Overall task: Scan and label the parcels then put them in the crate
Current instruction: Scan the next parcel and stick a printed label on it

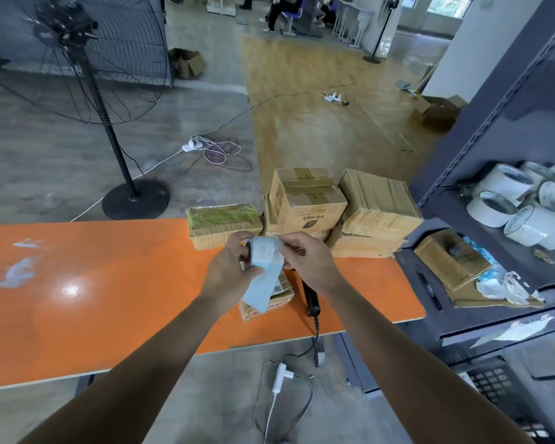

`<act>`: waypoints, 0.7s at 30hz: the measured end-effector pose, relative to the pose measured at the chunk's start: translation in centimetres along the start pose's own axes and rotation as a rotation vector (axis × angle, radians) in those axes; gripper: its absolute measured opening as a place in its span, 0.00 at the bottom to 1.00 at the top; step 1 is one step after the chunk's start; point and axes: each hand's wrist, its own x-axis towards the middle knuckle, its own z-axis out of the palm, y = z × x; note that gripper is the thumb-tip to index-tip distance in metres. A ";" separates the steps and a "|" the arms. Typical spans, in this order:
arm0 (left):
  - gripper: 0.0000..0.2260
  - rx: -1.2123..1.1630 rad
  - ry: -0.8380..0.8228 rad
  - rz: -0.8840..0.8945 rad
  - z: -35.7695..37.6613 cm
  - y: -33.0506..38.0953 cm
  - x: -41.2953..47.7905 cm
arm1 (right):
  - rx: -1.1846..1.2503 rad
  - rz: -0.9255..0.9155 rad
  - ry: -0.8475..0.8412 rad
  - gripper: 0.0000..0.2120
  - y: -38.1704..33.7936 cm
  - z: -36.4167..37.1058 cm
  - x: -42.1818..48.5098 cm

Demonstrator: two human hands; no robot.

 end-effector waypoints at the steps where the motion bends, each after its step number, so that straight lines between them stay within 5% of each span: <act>1: 0.24 0.020 0.001 0.010 0.1 0.0 0.0 | 0.000 0.006 0.007 0.09 -0.1 -0.1 0.0; 8: 0.26 0.064 -0.023 0.008 1.1 0.0 0.5 | -0.008 0.014 0.017 0.01 -0.2 -0.6 -0.3; 17: 0.18 -0.081 -0.042 -0.140 1.9 1.0 1.5 | 0.036 0.024 -0.048 0.06 0.5 -1.4 -0.6; 21: 0.13 -0.193 -0.053 -0.185 2.7 1.6 2.0 | 0.094 0.099 -0.111 0.20 0.6 -2.4 -1.1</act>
